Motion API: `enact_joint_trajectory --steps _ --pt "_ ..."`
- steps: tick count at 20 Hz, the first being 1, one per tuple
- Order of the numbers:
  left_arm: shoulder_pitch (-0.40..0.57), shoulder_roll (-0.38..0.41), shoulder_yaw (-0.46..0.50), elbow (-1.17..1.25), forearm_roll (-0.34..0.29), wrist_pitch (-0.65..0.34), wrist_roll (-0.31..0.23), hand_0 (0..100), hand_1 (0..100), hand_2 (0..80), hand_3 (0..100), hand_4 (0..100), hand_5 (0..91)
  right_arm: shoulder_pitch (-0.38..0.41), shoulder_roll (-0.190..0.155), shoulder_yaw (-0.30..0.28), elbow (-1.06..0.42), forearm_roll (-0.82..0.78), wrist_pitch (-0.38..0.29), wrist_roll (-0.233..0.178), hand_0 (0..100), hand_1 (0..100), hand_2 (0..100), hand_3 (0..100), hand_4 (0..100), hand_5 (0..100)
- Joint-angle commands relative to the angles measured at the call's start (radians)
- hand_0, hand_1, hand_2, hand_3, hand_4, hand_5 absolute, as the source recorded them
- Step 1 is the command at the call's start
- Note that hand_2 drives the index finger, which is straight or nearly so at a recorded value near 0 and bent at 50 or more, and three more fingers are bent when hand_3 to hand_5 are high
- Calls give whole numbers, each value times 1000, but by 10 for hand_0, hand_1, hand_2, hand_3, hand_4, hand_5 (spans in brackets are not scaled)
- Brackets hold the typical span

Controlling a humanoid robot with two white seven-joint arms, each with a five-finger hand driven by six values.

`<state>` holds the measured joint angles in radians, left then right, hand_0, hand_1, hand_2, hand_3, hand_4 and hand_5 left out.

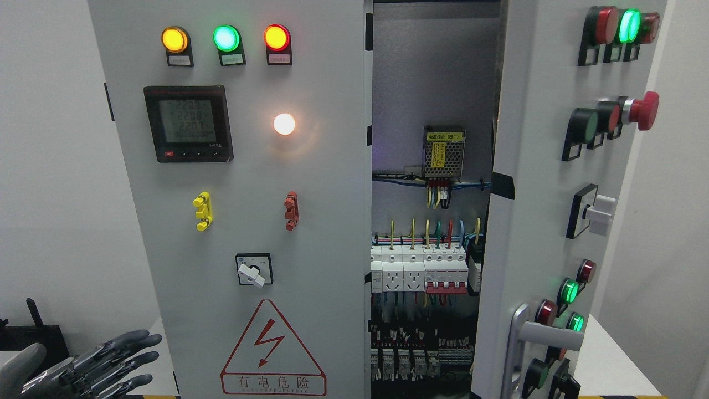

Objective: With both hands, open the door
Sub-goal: 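Raise the left hand and reach toward the gap at the door edge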

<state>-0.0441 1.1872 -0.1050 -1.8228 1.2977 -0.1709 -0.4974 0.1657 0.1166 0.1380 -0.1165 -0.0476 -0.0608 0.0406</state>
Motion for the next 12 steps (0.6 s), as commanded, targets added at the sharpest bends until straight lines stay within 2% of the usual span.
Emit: enact_joint_trajectory --steps 1,3,5,6,8,9,10,12 --pt "-238 84 -312 -30 38 -2 0 0 0 0 0 43 0 0 0 0 0 0 -1 -1 0 0 0 0 0 0" --pt "-288 112 -338 -32 113 -2 0 0 0 0 0 43 0 0 0 0 0 0 -1 -1 0 0 0 0 0 0" --pt "-402 100 -389 -27 126 14 0 0 0 0 0 42 0 0 0 0 0 0 -1 -1 0 0 0 0 0 0" --pt "-478 80 -441 -26 127 52 0 0 0 0 0 42 0 0 0 0 0 0 -1 -1 0 0 0 0 0 0" --pt "-650 -1 -539 11 129 190 0 0 0 0 0 42 0 0 0 0 0 0 -1 -1 0 0 0 0 0 0" --pt "-701 -56 -554 60 129 267 0 0 0 0 0 43 0 0 0 0 0 0 -1 -1 0 0 0 0 0 0" --pt "-730 -113 -552 101 124 328 0 0 0 0 0 43 0 0 0 0 0 0 -1 -1 0 0 0 0 0 0" --pt "-779 -176 -550 129 117 384 3 0 0 0 0 43 0 0 0 0 0 0 -1 -1 0 0 0 0 0 0"
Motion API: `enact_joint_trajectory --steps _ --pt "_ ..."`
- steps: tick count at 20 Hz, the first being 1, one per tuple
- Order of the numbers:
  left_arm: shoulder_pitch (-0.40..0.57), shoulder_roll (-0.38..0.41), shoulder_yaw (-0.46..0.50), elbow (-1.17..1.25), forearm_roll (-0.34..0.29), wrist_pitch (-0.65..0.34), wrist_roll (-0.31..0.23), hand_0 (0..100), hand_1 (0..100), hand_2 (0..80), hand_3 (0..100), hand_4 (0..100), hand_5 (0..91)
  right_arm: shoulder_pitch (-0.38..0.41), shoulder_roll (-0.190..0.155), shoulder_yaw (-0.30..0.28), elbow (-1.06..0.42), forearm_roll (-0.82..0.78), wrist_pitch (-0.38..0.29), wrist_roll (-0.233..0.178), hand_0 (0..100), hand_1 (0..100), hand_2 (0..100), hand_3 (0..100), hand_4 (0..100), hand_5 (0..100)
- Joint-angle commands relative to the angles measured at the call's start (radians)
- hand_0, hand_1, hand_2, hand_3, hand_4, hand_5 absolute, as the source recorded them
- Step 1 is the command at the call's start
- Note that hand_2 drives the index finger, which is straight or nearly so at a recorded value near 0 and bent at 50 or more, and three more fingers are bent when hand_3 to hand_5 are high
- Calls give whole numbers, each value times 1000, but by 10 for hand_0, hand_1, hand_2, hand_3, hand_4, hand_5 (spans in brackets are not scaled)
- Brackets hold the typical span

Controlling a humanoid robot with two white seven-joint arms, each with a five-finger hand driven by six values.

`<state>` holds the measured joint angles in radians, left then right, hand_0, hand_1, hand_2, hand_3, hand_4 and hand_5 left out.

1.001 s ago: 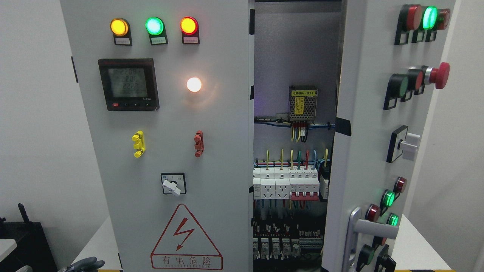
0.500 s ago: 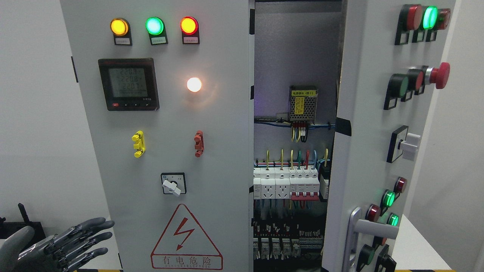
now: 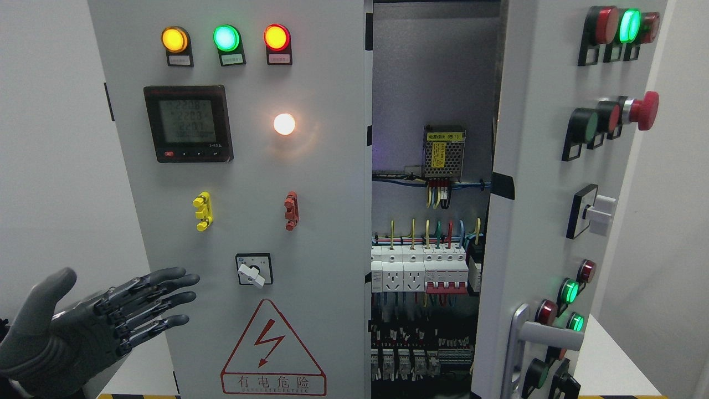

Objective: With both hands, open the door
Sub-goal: 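Raise the left hand and reach toward the gap at the door edge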

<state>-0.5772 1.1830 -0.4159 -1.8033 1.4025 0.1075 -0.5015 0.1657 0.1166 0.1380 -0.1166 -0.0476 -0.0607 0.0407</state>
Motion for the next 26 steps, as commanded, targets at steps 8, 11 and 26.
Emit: enact_joint_trajectory --steps 8,11,26 --pt "-458 -209 -428 127 21 106 12 0 0 0 0 43 0 0 0 0 0 0 -1 -1 0 0 0 0 0 0" --pt "-495 -227 -469 127 33 106 8 0 0 0 0 43 0 0 0 0 0 0 -1 -1 0 0 0 0 0 0" --pt "-728 -403 -609 168 164 126 4 0 0 0 0 43 0 0 0 0 0 0 -1 -1 0 0 0 0 0 0"
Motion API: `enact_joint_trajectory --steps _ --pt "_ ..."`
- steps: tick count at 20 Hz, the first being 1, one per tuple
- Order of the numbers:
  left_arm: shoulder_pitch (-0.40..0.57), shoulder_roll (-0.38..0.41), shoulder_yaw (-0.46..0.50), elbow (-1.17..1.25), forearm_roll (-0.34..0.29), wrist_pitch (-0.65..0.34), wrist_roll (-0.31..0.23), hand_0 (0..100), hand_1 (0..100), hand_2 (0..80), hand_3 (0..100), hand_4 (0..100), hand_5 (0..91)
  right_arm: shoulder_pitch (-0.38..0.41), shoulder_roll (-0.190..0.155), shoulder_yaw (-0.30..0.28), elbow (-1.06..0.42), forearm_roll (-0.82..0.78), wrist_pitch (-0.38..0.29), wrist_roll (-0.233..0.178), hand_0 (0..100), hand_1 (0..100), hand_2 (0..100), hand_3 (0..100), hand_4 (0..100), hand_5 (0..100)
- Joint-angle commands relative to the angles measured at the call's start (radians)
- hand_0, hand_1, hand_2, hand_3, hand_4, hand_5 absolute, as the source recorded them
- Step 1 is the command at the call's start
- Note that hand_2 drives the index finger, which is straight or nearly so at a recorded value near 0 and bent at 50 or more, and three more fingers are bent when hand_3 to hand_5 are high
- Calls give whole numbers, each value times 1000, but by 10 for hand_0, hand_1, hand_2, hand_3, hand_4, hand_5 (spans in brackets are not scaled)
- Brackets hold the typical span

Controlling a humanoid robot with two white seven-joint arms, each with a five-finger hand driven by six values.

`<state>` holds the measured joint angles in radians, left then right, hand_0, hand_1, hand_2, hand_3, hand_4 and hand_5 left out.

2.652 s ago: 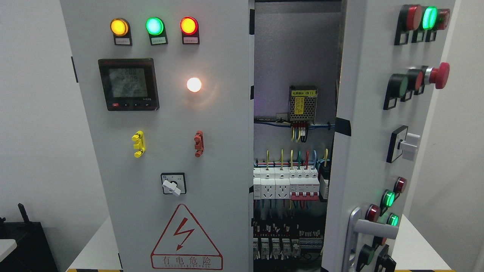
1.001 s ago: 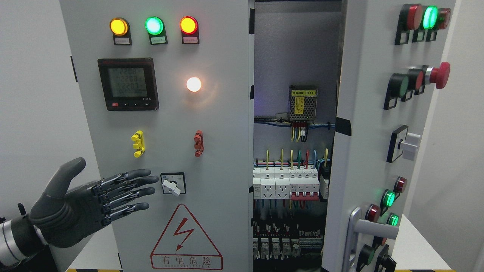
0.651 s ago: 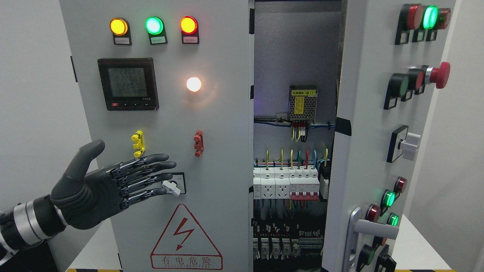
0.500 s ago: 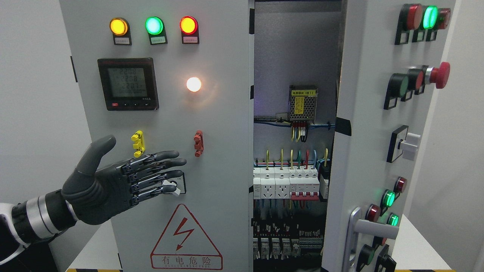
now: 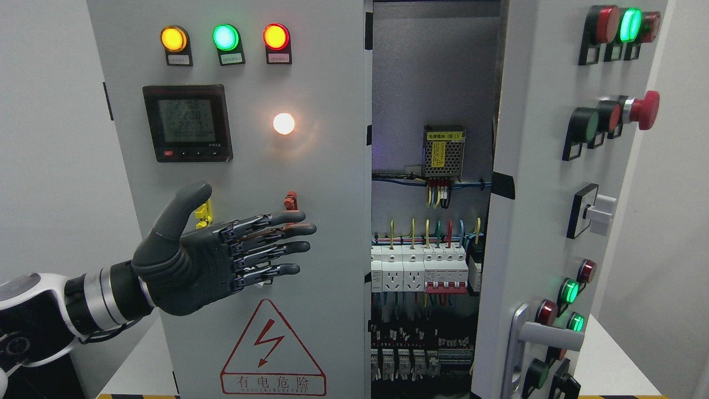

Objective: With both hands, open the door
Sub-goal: 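Raise the left hand and reach toward the gap at the door edge, then hook left fingers behind the button-panel door edge and pull it outward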

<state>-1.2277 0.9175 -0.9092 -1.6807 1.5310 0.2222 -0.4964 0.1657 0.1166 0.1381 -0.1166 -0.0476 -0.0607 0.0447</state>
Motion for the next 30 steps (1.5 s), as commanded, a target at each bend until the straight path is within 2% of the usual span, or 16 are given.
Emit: enact_joint_trajectory --steps 1,6,14,19,30 --pt "-87 -161 -114 55 35 23 -1 0 0 0 0 43 0 0 0 0 0 0 -1 -5 0 0 0 0 0 0" --pt "-141 -291 -109 114 37 78 -2 0 0 0 0 43 0 0 0 0 0 0 -1 -5 0 0 0 0 0 0" --pt "-176 -437 -67 159 43 117 -2 0 0 0 0 43 0 0 0 0 0 0 -1 -5 0 0 0 0 0 0" --pt "-176 -569 9 229 31 229 4 0 0 0 0 43 0 0 0 0 0 0 -1 -5 0 0 0 0 0 0" --pt "-176 -646 13 230 24 220 33 0 0 0 0 43 0 0 0 0 0 0 -1 -5 0 0 0 0 0 0"
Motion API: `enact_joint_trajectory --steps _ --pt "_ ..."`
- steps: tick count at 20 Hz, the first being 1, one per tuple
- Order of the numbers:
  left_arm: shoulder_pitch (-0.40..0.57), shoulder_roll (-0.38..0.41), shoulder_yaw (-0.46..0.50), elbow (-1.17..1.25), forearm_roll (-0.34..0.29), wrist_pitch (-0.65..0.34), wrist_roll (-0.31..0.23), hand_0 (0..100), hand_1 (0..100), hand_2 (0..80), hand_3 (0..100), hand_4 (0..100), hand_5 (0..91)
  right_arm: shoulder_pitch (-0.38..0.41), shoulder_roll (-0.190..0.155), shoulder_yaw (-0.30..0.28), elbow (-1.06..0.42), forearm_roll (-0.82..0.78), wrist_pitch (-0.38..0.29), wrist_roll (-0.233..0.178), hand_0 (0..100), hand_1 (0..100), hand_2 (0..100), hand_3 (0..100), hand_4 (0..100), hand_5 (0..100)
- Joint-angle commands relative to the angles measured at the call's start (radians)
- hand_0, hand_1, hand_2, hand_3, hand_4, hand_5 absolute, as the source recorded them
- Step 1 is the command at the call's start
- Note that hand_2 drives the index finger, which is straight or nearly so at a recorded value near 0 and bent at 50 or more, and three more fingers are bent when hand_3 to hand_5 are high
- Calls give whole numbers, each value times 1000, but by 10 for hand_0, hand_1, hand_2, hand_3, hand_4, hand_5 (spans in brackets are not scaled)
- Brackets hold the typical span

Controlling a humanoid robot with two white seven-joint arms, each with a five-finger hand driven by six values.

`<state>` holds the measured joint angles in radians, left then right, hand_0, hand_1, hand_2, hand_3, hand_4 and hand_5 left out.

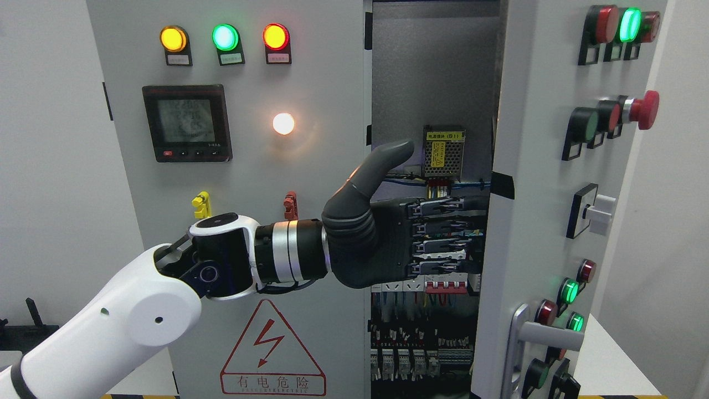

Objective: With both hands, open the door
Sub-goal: 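Hook left fingers behind the button-panel door edge and pull it outward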

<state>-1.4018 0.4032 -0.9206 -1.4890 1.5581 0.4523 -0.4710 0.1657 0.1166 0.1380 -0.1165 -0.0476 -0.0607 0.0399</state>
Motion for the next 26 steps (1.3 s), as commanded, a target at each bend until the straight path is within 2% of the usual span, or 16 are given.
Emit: enact_joint_trajectory --steps 1,7,18,23,26 --pt "-2 -136 25 39 -4 -12 9 0 0 0 0 44 0 0 0 0 0 0 -1 0 0 0 0 0 0 0" --pt "7 -193 25 39 -53 -17 45 0 0 0 0 43 0 0 0 0 0 0 -1 0 0 0 0 0 0 0" --pt "10 -257 16 22 -52 -20 129 0 0 0 0 43 0 0 0 0 0 0 -1 0 0 0 0 0 0 0" --pt "10 -274 14 -13 -52 -20 134 0 0 0 0 43 0 0 0 0 0 0 -2 0 0 0 0 0 0 0" --pt "9 -296 13 -20 -53 -21 167 0 0 0 0 43 0 0 0 0 0 0 -1 0 0 0 0 0 0 0"
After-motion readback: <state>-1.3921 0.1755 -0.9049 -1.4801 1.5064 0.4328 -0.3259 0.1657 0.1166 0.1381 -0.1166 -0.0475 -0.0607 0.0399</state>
